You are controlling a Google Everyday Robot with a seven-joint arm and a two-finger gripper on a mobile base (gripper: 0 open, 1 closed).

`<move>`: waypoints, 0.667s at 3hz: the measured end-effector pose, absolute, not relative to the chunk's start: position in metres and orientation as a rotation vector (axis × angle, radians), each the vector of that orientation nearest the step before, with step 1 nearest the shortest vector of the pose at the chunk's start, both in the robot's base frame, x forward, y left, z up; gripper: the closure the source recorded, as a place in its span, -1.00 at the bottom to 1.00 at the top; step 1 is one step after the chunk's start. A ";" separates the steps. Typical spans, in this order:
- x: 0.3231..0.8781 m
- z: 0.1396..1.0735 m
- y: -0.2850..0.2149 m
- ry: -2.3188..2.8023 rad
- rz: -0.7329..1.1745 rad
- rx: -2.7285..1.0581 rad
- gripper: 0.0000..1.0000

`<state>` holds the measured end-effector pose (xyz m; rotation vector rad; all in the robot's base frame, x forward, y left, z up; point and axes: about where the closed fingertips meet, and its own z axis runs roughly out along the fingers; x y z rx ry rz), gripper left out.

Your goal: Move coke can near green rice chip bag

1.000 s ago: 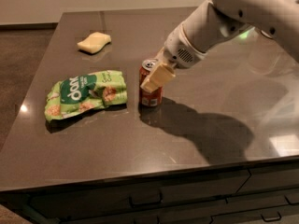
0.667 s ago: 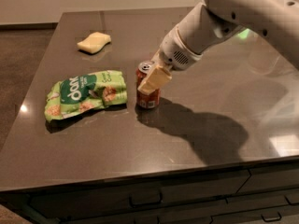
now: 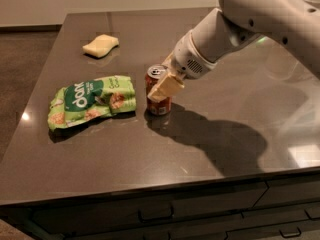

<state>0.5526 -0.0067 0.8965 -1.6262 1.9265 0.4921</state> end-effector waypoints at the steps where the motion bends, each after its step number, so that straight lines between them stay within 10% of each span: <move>1: 0.552 0.896 -0.006 1.925 0.493 -1.629 -1.00; 2: 0.552 0.896 -0.006 1.925 0.493 -1.629 -1.00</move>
Offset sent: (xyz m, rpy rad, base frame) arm -0.0003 0.0008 -0.0002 -0.0005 -0.0002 0.0020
